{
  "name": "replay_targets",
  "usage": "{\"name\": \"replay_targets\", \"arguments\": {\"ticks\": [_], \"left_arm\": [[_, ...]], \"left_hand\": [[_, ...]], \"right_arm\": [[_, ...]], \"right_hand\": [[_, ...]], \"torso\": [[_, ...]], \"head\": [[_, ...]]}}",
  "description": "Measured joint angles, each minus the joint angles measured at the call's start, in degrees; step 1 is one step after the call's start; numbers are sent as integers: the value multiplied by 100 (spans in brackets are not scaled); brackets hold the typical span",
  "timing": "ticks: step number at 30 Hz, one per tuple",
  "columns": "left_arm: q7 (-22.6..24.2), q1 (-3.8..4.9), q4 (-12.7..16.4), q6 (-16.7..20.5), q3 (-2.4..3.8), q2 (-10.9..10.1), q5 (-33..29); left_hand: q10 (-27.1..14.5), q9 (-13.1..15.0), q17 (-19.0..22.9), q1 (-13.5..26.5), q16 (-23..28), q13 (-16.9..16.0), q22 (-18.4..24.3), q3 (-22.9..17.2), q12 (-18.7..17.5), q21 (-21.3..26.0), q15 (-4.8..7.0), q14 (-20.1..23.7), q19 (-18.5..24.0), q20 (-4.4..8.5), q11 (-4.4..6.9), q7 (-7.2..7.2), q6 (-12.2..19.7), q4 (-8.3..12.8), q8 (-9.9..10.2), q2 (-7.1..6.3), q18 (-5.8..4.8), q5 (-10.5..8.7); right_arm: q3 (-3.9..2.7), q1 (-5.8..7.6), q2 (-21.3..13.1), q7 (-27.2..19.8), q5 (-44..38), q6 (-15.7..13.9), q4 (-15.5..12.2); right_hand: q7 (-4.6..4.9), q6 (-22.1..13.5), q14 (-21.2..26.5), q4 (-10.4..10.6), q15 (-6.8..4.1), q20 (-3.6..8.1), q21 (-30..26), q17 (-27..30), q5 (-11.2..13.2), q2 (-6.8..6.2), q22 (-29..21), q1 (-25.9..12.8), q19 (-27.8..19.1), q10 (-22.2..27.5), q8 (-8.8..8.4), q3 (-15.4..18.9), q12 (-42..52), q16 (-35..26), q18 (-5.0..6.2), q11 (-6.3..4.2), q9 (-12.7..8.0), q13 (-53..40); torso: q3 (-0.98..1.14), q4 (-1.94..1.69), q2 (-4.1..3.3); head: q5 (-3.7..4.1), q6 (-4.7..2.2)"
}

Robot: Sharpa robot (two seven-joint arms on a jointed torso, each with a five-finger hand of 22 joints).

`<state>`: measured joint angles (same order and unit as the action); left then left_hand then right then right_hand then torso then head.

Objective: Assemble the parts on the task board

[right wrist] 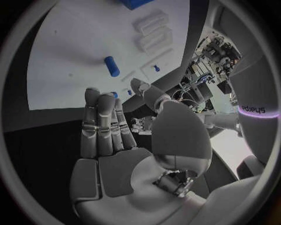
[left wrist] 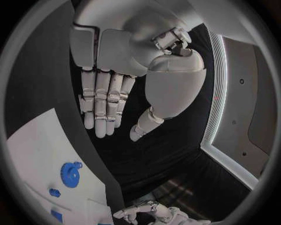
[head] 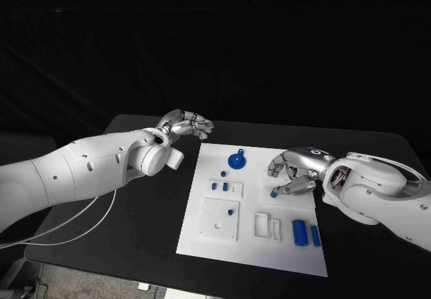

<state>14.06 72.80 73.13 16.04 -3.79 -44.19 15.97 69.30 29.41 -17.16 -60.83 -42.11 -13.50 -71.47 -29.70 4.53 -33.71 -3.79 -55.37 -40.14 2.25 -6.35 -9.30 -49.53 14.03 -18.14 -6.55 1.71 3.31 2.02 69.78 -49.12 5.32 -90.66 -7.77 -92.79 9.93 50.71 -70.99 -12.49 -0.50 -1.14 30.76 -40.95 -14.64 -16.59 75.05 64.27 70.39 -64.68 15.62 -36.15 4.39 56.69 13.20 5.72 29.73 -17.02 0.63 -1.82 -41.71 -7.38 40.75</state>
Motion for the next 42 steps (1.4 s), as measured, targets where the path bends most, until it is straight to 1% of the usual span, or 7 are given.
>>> {"name": "replay_targets", "arguments": {"ticks": [7, 12, 19, 25, 36, 39, 42], "left_arm": [[1, -18, -3, -2, 0, -18, -1], [1, -18, -4, -4, -2, -27, -2], [1, -21, -2, -13, -2, -53, -4], [1, -23, -5, -15, -2, -60, -4], [1, -25, -19, -22, -2, -58, -5], [0, -25, -20, -24, -2, -56, -5], [0, -26, -26, -26, -2, -56, -5]], "left_hand": [[0, 0, -5, 0, 0, 0, -1, 0, 0, 0, 0, 0, 0, 0, 0, 0, 0, 0, 0, 0, 0, 0], [0, 0, -6, 0, 0, 1, -5, 0, 0, 0, 1, 1, 0, 0, 0, 0, 0, 0, 0, 0, 0, 0], [0, 0, -16, 0, 22, -4, -8, 16, 0, 23, 2, 2, 0, 0, 0, 20, 20, -16, 0, 0, 0, 0], [0, 0, -19, 0, 22, -3, -9, 16, 0, 23, 3, 3, 0, 0, 0, 20, 20, -16, 0, 0, 0, 0], [0, 0, -27, 0, 22, -2, -13, 16, 0, 23, 3, 3, 0, 0, 0, 20, 20, -16, 0, 0, 0, 0], [0, -1, -27, 0, 22, -2, -14, 15, 0, 23, 3, 3, 0, 0, 0, 20, 20, -16, 0, 0, 0, 0], [0, 0, -27, 0, 22, -2, -13, 16, 0, 23, 3, 3, 0, 0, 0, 20, 20, -16, 0, 0, 0, 0]], "right_arm": [[64, -79, 37, 74, -217, 57, 58], [117, -145, 28, 118, -325, 76, 135], [123, -281, 59, 135, -372, 51, 170], [125, -321, 75, 141, -403, 32, 193], [123, -365, 97, 141, -424, -93, 199], [125, -376, 101, 139, -434, -169, 208], [125, -380, 114, 139, -463, -298, 211]], "right_hand": [[0, 0, 27, 25, -11, -9, 0, 12, 76, 0, 0, 0, -9, 10, 0, -25, 0, 21, 0, -9, 0, 15], [-1, 0, 27, 53, -10, -10, 0, 29, 241, -35, 0, 56, -10, -15, 0, -168, 0, 54, 0, 10, 0, 35], [-52, 53, -6, 176, -42, 19, 33, 62, 490, -32, 0, 182, 23, -140, 31, -541, 41, 96, 0, -69, 0, 45], [-102, 205, -40, 286, -73, 50, 82, 96, 779, -28, 0, 229, 56, -284, 97, -843, 112, 152, -1, -132, 19, 52], [-241, 491, -160, 492, -240, 125, 247, 117, 1045, -28, 0, 229, 151, -617, 213, -1174, 384, 279, -1, -302, 65, -173], [-288, 647, -222, 567, -301, 155, 349, 91, 1110, 62, 0, 226, 242, -723, 300, -1281, 484, 369, -1, -350, 114, -284], [-353, 777, -281, 510, -360, 189, 507, 16, 1111, 116, 0, 201, 289, -797, 350, -1370, 578, 480, -2, -395, 154, -426]], "torso": [[7, -13, 0], [-5, -12, 1], [-10, -5, 2], [-9, -9, 3], [-12, -10, 4], [-12, -10, 4], [-12, -12, 4]], "head": [[-3, 16], [-3, 49], [26, 62], [41, 75], [67, 99], [71, 105], [78, 111]]}}
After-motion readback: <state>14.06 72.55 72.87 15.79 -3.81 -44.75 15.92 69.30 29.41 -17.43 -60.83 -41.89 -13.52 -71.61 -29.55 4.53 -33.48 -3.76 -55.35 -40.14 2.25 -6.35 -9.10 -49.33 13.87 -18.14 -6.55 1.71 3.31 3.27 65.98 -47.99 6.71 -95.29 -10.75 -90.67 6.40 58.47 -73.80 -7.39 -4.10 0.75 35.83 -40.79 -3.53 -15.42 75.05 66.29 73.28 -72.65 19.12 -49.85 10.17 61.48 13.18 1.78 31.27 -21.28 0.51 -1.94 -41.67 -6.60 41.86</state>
